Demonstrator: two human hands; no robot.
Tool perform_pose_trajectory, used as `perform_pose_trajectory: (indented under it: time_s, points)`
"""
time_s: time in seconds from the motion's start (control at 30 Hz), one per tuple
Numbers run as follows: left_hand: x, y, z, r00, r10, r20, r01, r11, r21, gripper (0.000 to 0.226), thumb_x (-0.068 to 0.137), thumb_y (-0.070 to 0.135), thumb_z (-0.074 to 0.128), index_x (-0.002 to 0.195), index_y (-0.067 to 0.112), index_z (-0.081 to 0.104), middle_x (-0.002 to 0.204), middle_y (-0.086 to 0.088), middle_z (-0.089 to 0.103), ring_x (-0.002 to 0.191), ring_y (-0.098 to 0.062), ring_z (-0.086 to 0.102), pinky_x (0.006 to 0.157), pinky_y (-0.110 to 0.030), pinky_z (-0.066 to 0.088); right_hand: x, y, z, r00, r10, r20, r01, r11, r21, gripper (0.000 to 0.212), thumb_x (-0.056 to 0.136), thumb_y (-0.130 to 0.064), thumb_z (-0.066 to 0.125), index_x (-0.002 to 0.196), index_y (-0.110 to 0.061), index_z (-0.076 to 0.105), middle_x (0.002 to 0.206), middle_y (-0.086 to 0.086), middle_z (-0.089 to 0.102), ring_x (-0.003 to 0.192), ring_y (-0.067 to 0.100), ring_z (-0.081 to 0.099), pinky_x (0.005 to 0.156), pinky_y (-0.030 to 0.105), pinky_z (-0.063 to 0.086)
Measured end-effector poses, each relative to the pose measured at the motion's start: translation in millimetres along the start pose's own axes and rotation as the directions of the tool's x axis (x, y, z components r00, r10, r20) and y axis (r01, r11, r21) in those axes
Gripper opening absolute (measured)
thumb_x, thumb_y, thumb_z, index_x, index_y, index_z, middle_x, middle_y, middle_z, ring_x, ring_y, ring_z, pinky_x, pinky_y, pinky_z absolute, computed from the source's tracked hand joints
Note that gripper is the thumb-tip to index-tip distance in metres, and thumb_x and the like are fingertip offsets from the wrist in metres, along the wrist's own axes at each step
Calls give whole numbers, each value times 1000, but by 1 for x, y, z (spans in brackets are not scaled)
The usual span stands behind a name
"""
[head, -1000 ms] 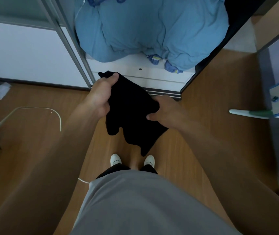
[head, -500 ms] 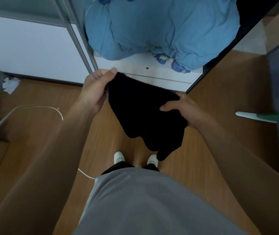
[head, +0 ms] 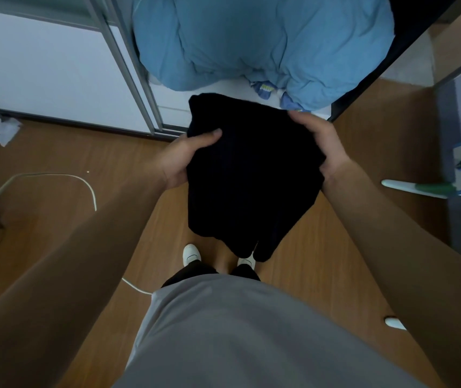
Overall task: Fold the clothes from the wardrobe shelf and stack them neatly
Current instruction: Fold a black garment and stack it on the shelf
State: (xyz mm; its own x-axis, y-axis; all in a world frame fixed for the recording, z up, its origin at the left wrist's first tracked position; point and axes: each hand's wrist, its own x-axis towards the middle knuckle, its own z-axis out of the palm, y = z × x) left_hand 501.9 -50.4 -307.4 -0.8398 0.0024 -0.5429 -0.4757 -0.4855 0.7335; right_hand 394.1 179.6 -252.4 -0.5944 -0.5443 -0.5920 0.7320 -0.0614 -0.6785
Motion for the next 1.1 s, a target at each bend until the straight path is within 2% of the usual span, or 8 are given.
perform_pose_trajectory:
  time_s: [0.1,0.17,0.37,0.53,0.7,0.8,0.97,1.1]
  points:
    - [-3,4,7,998,-6,-68,-6,985,-170,43,86,38,74,123,17,66,116,-5,75,107,-22,71,77,-30,60,2,10,-16,998,-35,58,21,971,237,55,93,-54,60,130,-13,67,138,10,62,126,26,60,108,40,46]
    - [-7,6,10,995,-22,-102,-5,967,-254,39,87,39,72,119,17,68,115,-7,75,105,-24,72,75,-33,61,4,24,-22,989,44,142,-64,988,144,60,93,-61,55,135,-18,64,144,9,56,133,27,54,112,42,41]
    - [-11,23,-6,941,-174,-290,101,963,-251,42,91,39,68,124,13,65,102,-10,78,88,-27,76,62,-35,61,22,65,-6,998,28,-48,-46,898,-437,42,83,-23,79,122,-13,69,118,9,73,113,25,68,109,46,46]
    - [-15,27,-52,901,-254,-352,209,965,-161,45,90,51,66,116,15,69,100,-7,78,84,-22,77,57,-31,60,31,58,9,986,-37,-162,-8,962,-273,21,88,-13,71,108,-7,74,109,15,75,102,31,71,92,40,58]
    - [-18,9,-81,983,-63,-171,81,992,96,71,81,28,81,143,16,48,131,-3,67,119,-20,65,92,-32,56,40,53,24,976,-22,-217,-15,986,-166,21,90,-11,69,110,-7,72,103,14,76,94,27,74,76,34,60]
    - [-11,6,-85,949,92,-301,-46,987,156,85,83,-1,74,151,25,29,126,-7,60,109,-22,67,78,-28,59,48,47,25,967,-53,-251,-14,966,-257,33,86,-7,71,118,-6,69,104,12,76,98,28,73,76,33,59]
    - [3,32,-98,929,279,-244,-121,850,513,55,83,1,59,120,41,53,103,-5,62,77,-11,67,56,-19,51,61,42,34,948,-233,-217,64,807,-587,79,84,-5,60,149,-42,35,126,-5,60,86,9,68,72,24,56]
    - [21,59,-101,925,354,-138,-154,682,715,42,87,0,51,90,40,66,97,13,65,73,3,62,62,-11,47,70,32,60,946,-318,-69,184,698,-693,60,86,9,45,124,-31,70,118,-10,70,93,9,70,75,18,55]
